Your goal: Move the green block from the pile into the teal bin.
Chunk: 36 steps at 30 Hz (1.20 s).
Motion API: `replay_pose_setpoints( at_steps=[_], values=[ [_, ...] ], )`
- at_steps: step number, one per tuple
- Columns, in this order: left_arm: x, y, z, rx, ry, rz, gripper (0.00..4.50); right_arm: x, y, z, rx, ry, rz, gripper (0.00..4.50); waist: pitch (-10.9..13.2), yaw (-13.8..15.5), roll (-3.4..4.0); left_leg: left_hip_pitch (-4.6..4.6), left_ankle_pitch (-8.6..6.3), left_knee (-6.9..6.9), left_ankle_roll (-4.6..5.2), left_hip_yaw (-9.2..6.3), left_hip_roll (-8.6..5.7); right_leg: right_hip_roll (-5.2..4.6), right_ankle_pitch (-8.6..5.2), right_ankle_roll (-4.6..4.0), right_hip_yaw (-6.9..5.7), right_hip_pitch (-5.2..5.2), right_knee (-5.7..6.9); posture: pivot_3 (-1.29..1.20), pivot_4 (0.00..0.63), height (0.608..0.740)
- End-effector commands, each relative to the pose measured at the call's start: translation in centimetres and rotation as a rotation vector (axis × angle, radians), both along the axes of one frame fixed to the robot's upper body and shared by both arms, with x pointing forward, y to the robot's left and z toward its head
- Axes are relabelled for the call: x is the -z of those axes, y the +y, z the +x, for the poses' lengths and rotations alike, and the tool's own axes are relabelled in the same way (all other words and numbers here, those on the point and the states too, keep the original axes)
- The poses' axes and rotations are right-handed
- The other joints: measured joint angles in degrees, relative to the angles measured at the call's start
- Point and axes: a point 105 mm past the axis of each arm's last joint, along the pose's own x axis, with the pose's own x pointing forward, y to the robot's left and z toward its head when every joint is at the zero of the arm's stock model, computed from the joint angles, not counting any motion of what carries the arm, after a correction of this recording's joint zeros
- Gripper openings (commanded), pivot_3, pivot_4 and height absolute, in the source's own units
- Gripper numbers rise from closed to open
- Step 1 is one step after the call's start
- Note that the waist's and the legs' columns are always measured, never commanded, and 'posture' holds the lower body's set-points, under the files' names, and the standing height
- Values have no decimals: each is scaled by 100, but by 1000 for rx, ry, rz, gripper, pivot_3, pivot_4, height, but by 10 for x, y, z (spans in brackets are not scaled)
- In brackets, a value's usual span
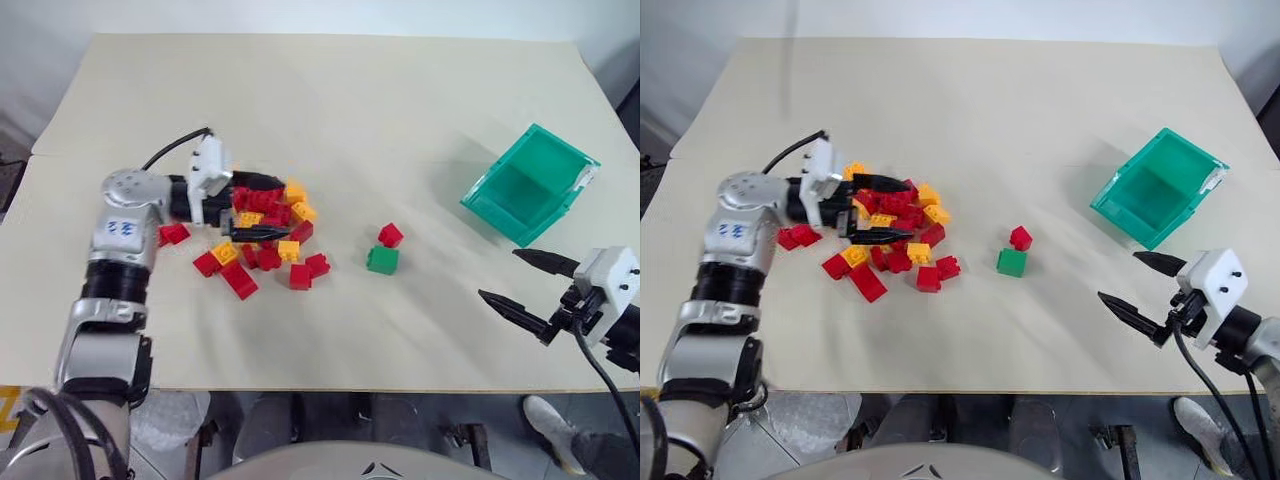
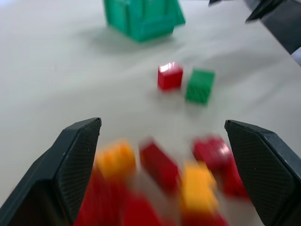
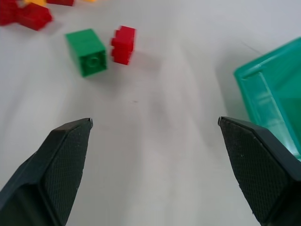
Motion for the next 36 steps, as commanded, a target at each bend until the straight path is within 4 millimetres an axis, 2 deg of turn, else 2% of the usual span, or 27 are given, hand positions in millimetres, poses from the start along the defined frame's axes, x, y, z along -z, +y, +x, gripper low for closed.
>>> replay_pose_setpoints(
  at_steps=[1, 4, 9, 14, 18, 21, 26, 32, 33, 34, 36],
  values=[
    [-20, 15, -16, 27, -49, -87, 4468, -10, 10, -1, -37, 17, 14, 4500, 0, 15, -1, -1, 0, 3, 0, -1, 1, -1, 2, -1, 1, 0, -1, 0, 150, 740],
    [-26, 30, -32, 9, -31, -192, 4468, -1, 30, 7, -82, 62, 41, 4500, 0, 2, -2, -2, -2, 7, 1, -4, -1, -7, 3, -2, 1, 0, -1, 0, 150, 740],
    [-13, 44, -64, -9, -3, -188, 4468, 21, 65, 29, -186, 115, 29, 4500, 2, -63, 2, 1, -6, 3, -6, 1, 2, -3, 3, -2, 20, -2, -2, 0, 150, 740],
    [-6, 53, -86, -43, 36, -172, 4468, 36, 84, 57, -231, 123, 13, 4500, 2, -53, 2, -1, -5, 4, -6, 3, 0, -5, 4, -3, 21, -7, -1, 0, 150, 740],
    [-6, 60, -93, -108, 22, -167, 4468, 46, 96, 80, -231, 120, 0, 4500, 2, -44, 2, -2, -6, 3, -6, 6, -1, -5, 3, -3, 18, -11, -1, 0, 150, 740],
    [-5, 60, -98, -131, 21, -166, 4468, 48, 106, 88, -265, 127, -8, 4500, 3, -36, 3, -10, -6, 2, -6, 10, -2, -5, 3, -3, 19, -21, 0, 0, 150, 740],
    [-4, 58, -101, -156, 19, -173, 4468, 44, 127, 87, -366, 140, 18, 4500, 3, -87, 3, -9, -6, 2, -7, 16, 1, -3, 3, -4, 20, -27, 6, 0, 150, 740],
    [-5, 50, -96, -139, 3, -191, 4468, 41, 140, 87, -414, 137, 22, 4500, 3, -144, 3, -11, -7, 2, -8, 25, 0, -1, 3, -5, 28, -36, 13, 0, 150, 740],
    [-6, 49, -95, -134, 1, -195, 4500, 39, 141, 87, -415, 129, 27, 4096, 3, -150, 3, -13, -7, 2, -8, 26, 0, -1, 3, -5, 28, -39, 14, 0, 150, 740],
    [-6, 48, -95, -126, 2, -195, 4500, 36, 141, 85, -423, 123, 32, 3929, 3, -155, 3, -14, -7, 2, -8, 29, 0, -1, 3, -5, 31, -42, 16, 0, 150, 740],
    [-6, 46, -93, -107, 5, -192, 4500, 29, 139, 82, -431, 94, 28, 3258, 3, -156, 3, -14, -7, -1, -8, 34, 0, 0, 3, -5, 34, -47, 18, 0, 150, 740]
  ],
)
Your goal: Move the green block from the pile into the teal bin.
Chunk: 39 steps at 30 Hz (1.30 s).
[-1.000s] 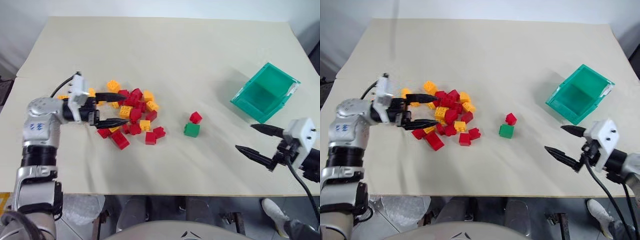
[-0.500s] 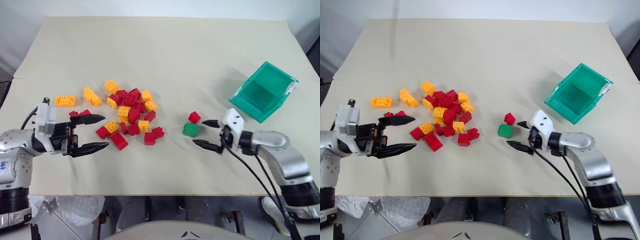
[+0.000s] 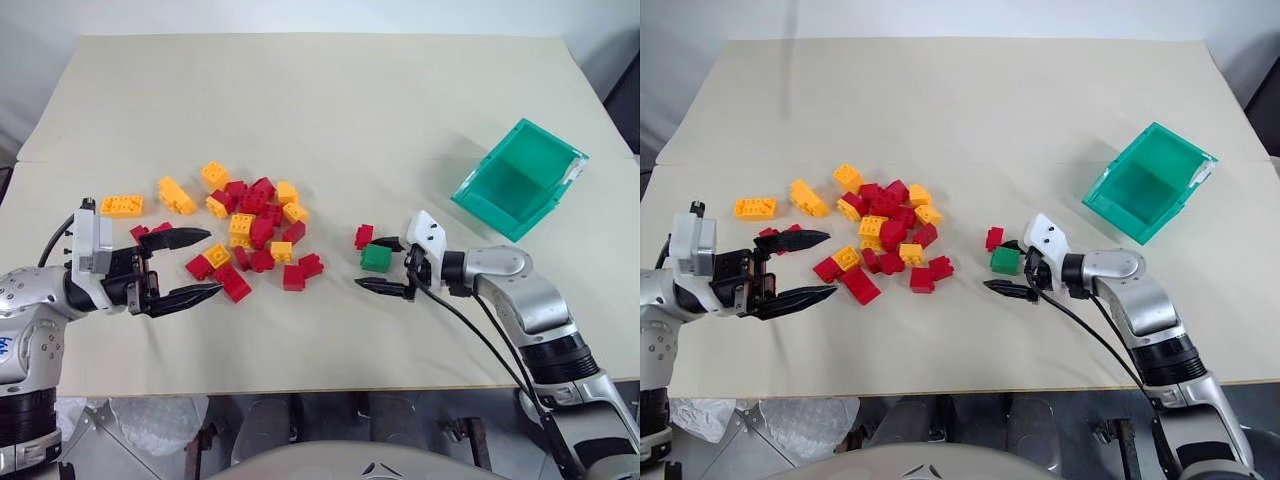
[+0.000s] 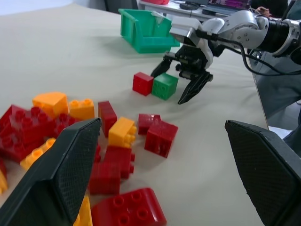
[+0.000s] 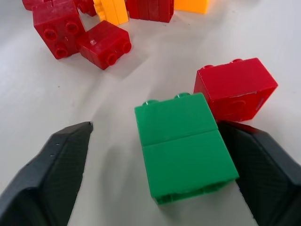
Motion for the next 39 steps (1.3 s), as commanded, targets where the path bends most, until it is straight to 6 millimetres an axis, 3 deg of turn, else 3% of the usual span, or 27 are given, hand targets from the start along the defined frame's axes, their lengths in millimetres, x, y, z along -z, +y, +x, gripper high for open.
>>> replay_pose_setpoints(
  at_steps=[1, 5, 6, 15, 19, 22, 28, 32, 37, 39],
  values=[
    [-8, -6, 0, 49, -34, -11, 4500, -21, -1, -6, -32, -76, 16, 2908, 0, 2, 0, -1, 0, 0, 0, 2, 0, 1, 0, 0, 1, -2, 0, 0, 150, 740],
    [-9, -12, 4, 85, -36, -17, 4500, -31, -8, -8, -11, -105, 19, 1586, 0, 10, 0, -2, 0, 0, 0, 6, 0, 2, 0, 0, 4, -4, 0, 0, 150, 740],
    [-9, -14, 5, 95, -35, -19, 4500, -34, -9, -9, -7, -112, 20, 1488, 0, 8, 0, -2, 0, 0, 0, 5, 0, 1, 0, 0, 4, -4, 1, 0, 150, 740],
    [-9, -38, 20, 188, -44, -52, 4500, -70, -61, -13, 193, -249, 20, 1499, -1, 67, -2, -4, 0, -1, 1, 13, -3, 3, 1, 1, 8, -6, 0, 0, 150, 740],
    [-11, -61, 33, 222, -65, -58, 4500, -94, -96, 3, 372, -339, 2, 1499, -1, 75, -1, 0, 1, 0, 0, 19, -1, 6, 2, -1, 13, -7, 5, 0, 150, 740],
    [-10, -96, 57, 172, -103, -35, 4500, -111, -135, 22, 524, -396, -48, 1499, -1, 116, -2, 1, 3, 4, 5, 28, -4, 5, 8, 1, 18, -6, 4, 0, 150, 740],
    [-15, -130, 70, 152, -135, -74, 4500, -108, -171, 51, 679, -436, -172, 1499, -2, 123, -4, -6, 6, 0, 10, 38, 1, 15, 16, 5, 21, -10, -12, 0, 150, 740],
    [-20, -141, 82, 144, -166, -110, 4500, -105, -181, 74, 746, -450, -198, 2819, -2, 84, -3, -8, 8, 0, 10, 90, 4, 14, 17, 5, 23, -14, -9, 0, 150, 740],
    [-24, -134, 84, 138, -181, -133, 4500, -108, -171, 78, 693, -463, -188, 4367, -2, 15, -3, -8, 11, -3, 6, 89, 12, 19, 17, 5, 21, -15, -12, 0, 150, 740],
    [-24, -128, 82, 135, -185, -130, 4500, -110, -165, 75, 658, -467, -180, 4471, -2, 7, -3, -10, 11, -3, 6, 88, 11, 18, 17, 5, 21, -15, -14, 0, 150, 740]
  ],
)
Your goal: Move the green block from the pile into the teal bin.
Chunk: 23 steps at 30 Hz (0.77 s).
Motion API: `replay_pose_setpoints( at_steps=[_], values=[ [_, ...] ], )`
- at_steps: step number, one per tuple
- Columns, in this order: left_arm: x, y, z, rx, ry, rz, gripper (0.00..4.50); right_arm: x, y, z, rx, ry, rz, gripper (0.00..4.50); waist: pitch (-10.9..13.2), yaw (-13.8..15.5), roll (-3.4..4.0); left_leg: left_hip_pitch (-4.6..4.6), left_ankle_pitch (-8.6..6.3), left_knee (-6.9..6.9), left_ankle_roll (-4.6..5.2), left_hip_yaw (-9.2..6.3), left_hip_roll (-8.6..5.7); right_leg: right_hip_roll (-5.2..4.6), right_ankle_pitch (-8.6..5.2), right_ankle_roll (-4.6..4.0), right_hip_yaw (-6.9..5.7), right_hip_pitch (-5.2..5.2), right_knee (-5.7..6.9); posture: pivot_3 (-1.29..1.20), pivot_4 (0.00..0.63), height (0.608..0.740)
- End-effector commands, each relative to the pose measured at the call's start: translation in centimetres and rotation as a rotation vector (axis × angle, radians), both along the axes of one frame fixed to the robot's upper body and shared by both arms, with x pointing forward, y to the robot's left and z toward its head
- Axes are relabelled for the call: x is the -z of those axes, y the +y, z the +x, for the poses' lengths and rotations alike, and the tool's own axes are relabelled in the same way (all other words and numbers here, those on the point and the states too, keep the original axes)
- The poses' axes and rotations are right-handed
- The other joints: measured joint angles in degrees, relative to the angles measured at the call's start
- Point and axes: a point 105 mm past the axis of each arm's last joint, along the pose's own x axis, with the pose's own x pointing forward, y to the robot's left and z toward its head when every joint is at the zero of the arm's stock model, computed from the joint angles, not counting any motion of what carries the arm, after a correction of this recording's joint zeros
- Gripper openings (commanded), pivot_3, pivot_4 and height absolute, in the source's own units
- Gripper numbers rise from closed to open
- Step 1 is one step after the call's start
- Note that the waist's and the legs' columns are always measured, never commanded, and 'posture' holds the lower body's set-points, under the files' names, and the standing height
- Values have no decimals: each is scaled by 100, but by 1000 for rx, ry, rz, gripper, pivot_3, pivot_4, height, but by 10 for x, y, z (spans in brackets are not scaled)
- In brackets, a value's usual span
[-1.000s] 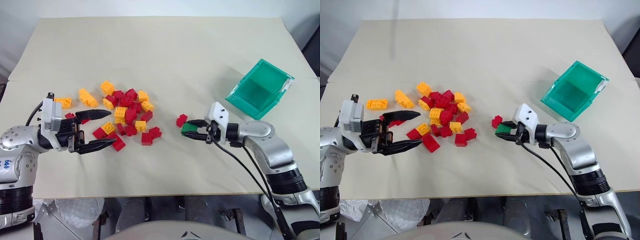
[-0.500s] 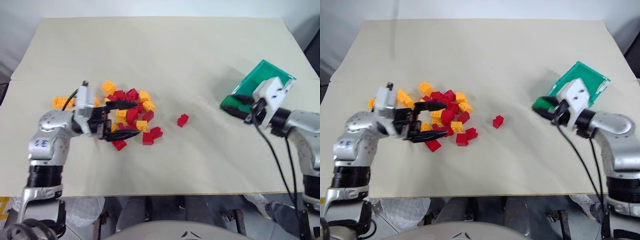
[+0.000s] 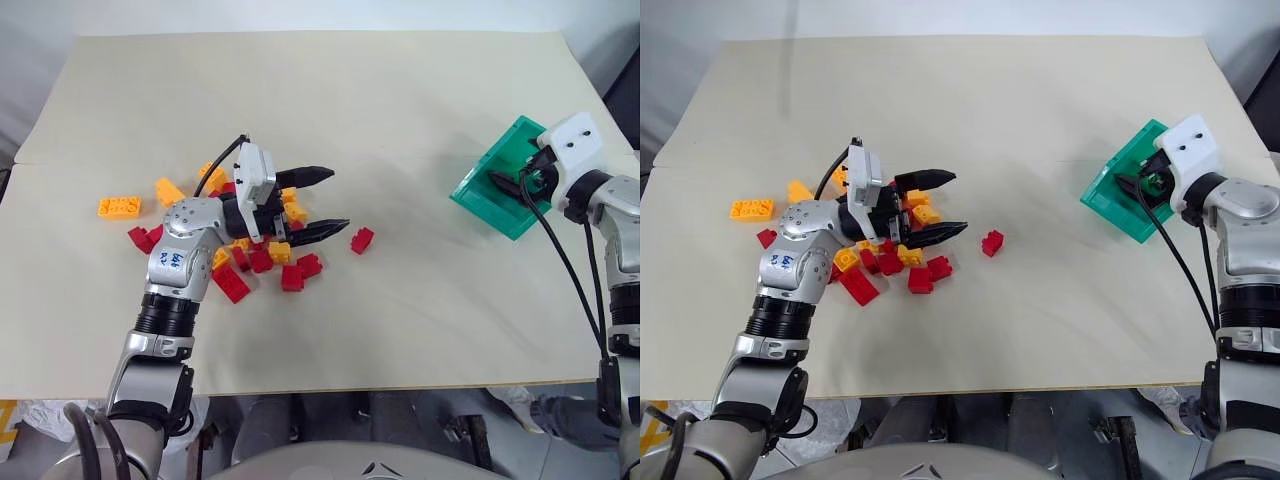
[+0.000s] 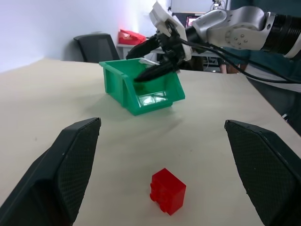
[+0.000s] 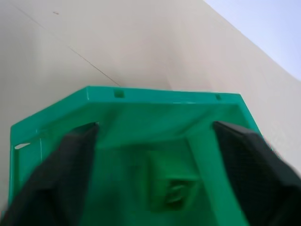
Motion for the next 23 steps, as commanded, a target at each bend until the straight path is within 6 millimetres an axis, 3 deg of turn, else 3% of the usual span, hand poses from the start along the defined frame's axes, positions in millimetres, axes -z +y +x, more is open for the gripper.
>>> replay_pose_setpoints(
  at_steps=[1, 4, 6, 9, 14, 18, 23],
  values=[
    [-8, 15, -4, -6, -38, -23, 4500, -17, 12, -5, -78, -51, -4, 4471, 0, -3, 0, 0, 0, 0, 0, 0, -1, -1, 0, 0, 1, 0, 1, 0, 150, 740],
    [-12, 30, -5, -47, -44, -42, 4500, -20, 30, -16, -187, -46, 27, 4471, 0, -4, 0, 1, 0, 1, 0, -12, 1, -1, 0, 0, 1, 0, 1, 0, 150, 740],
    [-12, 61, -4, -184, -44, -23, 4500, -19, 55, -38, -361, -23, 83, 4471, 0, -2, 0, 1, 0, 1, 0, -29, 2, 0, 0, 0, 1, 0, 2, 0, 150, 740],
    [-7, 105, -22, -238, -17, 27, 4500, -4, 74, -68, -538, 86, 131, 4471, 0, -23, 0, 3, -6, -1, -11, -51, 13, 13, -1, -1, 1, -2, -4, 0, 150, 740],
    [6, 147, -48, -296, 42, 116, 4500, 17, 81, -89, -667, 182, 96, 4471, 2, 23, 3, 3, -8, 9, -3, -51, 5, 2, 5, -4, 4, 4, -4, 0, 150, 740],
    [28, 212, -77, -469, 172, 164, 4500, 51, 74, -95, -717, 228, 141, 4471, -2, -12, -4, 9, -13, 10, -7, -57, 7, -1, 8, -10, 1, 7, -4, 0, 150, 740],
    [27, 224, -88, -516, 153, 140, 4500, 54, 68, -85, -668, 194, 165, 4471, 5, 5, 8, 8, -13, 7, -4, -54, 2, -13, 6, -13, -1, 2, 2, 0, 150, 740]
  ],
)
